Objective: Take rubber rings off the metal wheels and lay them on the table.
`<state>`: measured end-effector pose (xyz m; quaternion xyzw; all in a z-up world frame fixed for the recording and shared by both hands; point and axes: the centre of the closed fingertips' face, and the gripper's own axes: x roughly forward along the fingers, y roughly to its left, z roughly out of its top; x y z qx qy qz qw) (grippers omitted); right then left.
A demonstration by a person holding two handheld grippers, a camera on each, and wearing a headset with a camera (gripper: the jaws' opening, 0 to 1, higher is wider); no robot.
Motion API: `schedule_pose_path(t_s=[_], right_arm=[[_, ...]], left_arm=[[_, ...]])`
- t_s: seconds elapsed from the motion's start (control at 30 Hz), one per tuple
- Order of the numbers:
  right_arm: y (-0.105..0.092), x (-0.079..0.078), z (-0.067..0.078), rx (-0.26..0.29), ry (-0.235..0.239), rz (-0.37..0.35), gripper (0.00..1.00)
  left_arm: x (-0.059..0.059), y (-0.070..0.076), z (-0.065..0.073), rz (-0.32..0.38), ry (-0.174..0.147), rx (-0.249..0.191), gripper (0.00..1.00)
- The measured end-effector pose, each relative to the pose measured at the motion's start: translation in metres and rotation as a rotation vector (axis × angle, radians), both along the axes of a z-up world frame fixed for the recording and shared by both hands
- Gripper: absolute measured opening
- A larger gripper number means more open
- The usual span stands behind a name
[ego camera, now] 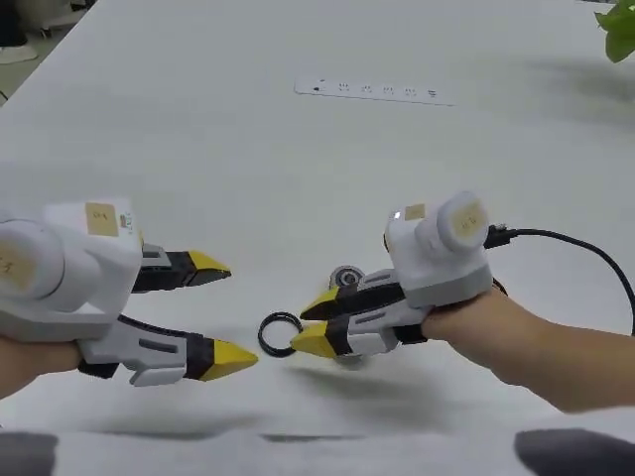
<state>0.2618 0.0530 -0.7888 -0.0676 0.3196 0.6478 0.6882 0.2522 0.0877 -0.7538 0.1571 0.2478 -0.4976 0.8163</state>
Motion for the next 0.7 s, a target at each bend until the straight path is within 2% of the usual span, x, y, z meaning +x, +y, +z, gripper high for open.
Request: schedule_pose_path(t_s=[0.37, 0.7], right_arm=[[-0.007, 0.012, 0.02, 0.049, -0.017, -0.048, 0.24], [-0.025, 0.032, 0.046, 0.088, -0.067, -0.116, 0.28]], left_arm=[[0.005, -0.005, 0.008, -0.003, -0.015, -0.007, 0.57], [0.012, -0.006, 0.02, 0.006, -0.038, -0.018, 0.58]])
